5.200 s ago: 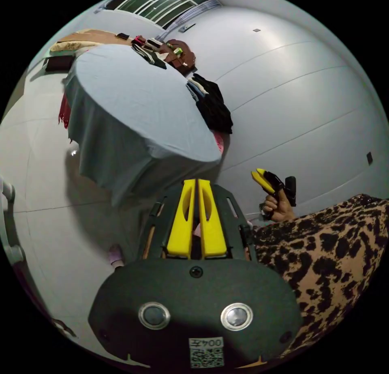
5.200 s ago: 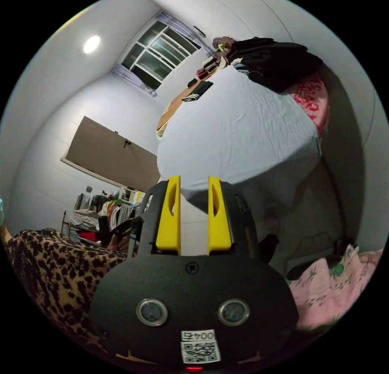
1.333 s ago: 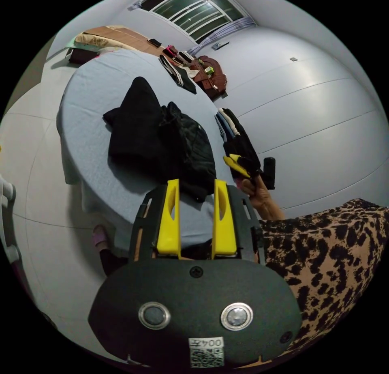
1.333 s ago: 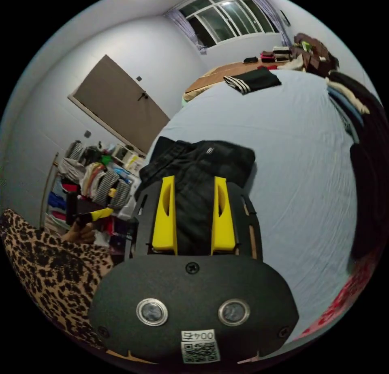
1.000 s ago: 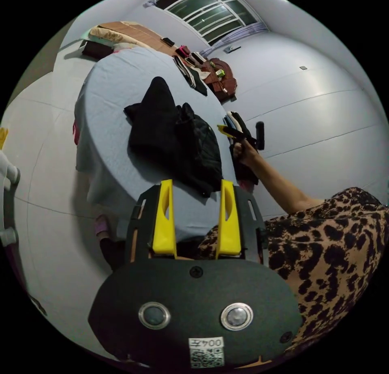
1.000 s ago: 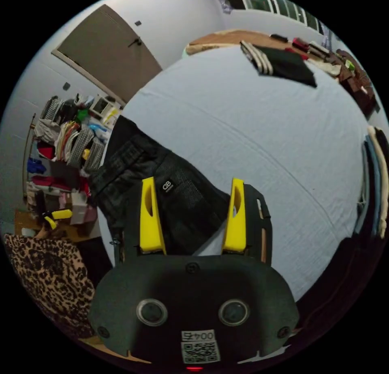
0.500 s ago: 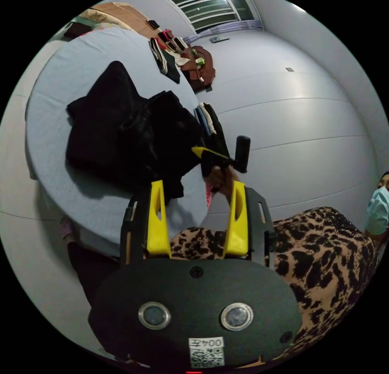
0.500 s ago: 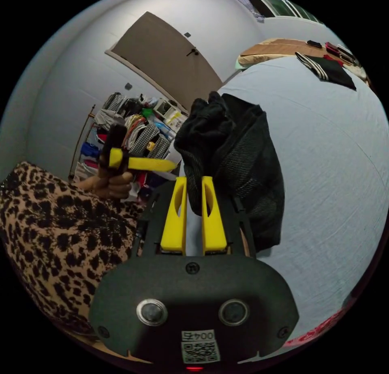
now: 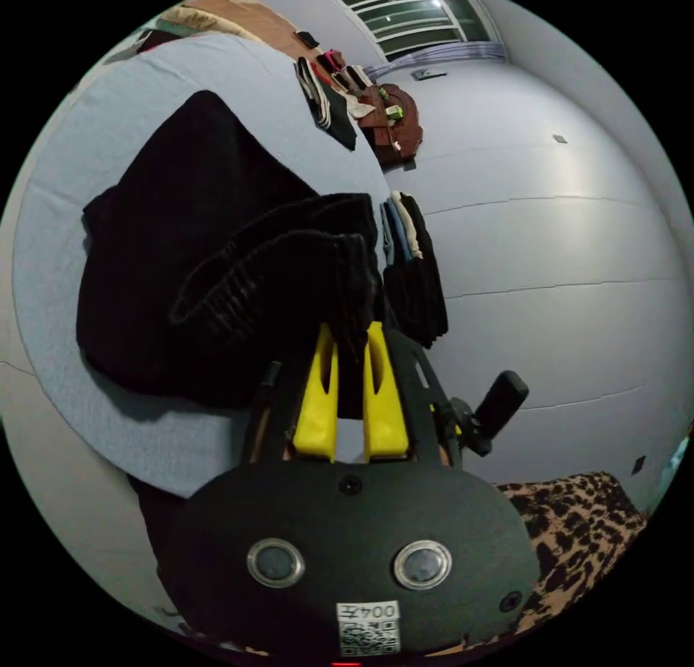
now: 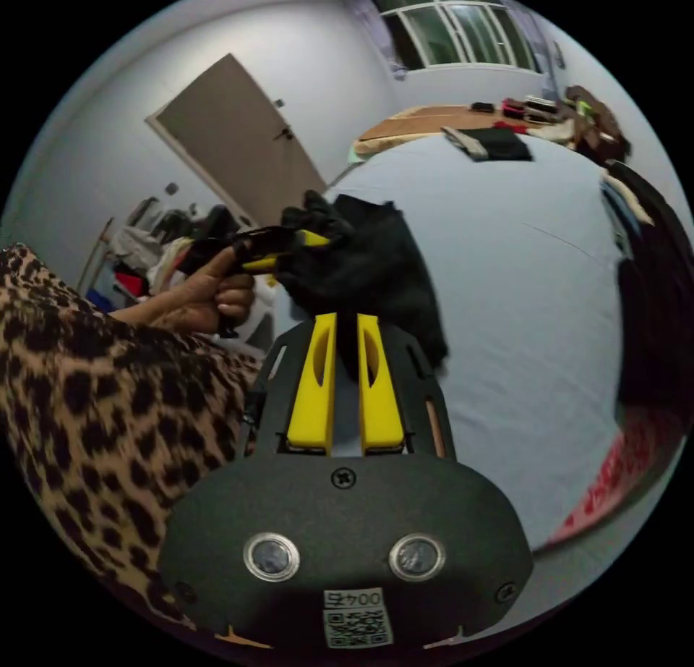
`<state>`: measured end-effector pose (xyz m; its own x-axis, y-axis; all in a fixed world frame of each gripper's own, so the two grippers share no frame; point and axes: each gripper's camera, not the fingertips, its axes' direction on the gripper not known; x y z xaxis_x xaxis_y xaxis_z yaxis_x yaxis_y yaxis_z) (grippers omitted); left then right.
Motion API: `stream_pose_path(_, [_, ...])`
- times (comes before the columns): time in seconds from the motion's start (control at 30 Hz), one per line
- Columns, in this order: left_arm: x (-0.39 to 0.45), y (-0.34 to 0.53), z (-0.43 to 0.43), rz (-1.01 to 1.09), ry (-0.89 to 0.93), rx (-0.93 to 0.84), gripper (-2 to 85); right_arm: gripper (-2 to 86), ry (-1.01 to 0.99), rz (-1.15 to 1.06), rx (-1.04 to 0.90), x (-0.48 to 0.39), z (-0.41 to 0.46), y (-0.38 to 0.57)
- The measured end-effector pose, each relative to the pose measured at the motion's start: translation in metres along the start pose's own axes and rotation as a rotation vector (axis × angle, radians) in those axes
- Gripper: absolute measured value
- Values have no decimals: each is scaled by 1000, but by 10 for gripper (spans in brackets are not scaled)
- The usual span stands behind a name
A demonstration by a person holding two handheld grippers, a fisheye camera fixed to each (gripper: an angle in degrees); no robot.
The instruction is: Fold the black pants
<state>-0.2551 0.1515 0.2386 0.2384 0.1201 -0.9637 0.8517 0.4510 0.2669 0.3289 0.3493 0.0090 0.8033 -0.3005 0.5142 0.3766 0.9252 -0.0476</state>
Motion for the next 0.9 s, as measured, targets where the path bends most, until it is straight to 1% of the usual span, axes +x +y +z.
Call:
stream_pose_path(0.1, [11, 3, -3, 47, 0, 6, 52, 59, 174, 99, -53, 9, -20, 47])
stream_pose_path(0.17, [24, 6, -4, 115, -25, 5, 52, 52, 180, 197, -70, 14, -26, 75])
stream_pose_path(0.2, [35, 8, -4, 170, -50, 0, 52, 52, 156, 253, -60, 15, -29, 86])
stream_pose_path(0.27, [54, 13, -4, 267, -92, -20, 53, 65, 109, 270, -10, 9, -35, 85])
stream_pose_path(0.3, [70, 18, -2, 357, -126, -41, 53, 93, 51, 257, 37, 4, -43, 71])
stream_pose_path(0.33, [78, 20, -2, 407, -145, -53, 53, 106, 9, 237, 70, 0, -48, 61])
stream_pose_path(0.4, [108, 33, 3, 590, -212, -96, 53, 139, -137, 122, 162, -17, -66, 14])
stream_pose_path(0.5, [128, 48, 8, 701, -241, -133, 53, 161, -271, 38, 136, -33, -65, -41])
stream_pose_path(0.63, [129, 54, 2, 682, -270, -144, 54, 165, -324, 49, 28, -39, -43, -73])
stream_pose_path(0.73, [121, 54, -12, 652, -264, -151, 54, 132, -404, 114, 35, -39, -38, -73])
stream_pose_path(0.8, [114, 58, -23, 632, -253, -156, 55, 114, -508, 176, 90, -36, -40, -68])
stream_pose_path(0.83, [113, 59, -25, 631, -256, -158, 56, 116, -504, 180, 88, -38, -39, -68])
stream_pose_path(0.9, [114, 62, -33, 664, -284, -176, 56, 128, -395, 133, 15, -61, -36, -73])
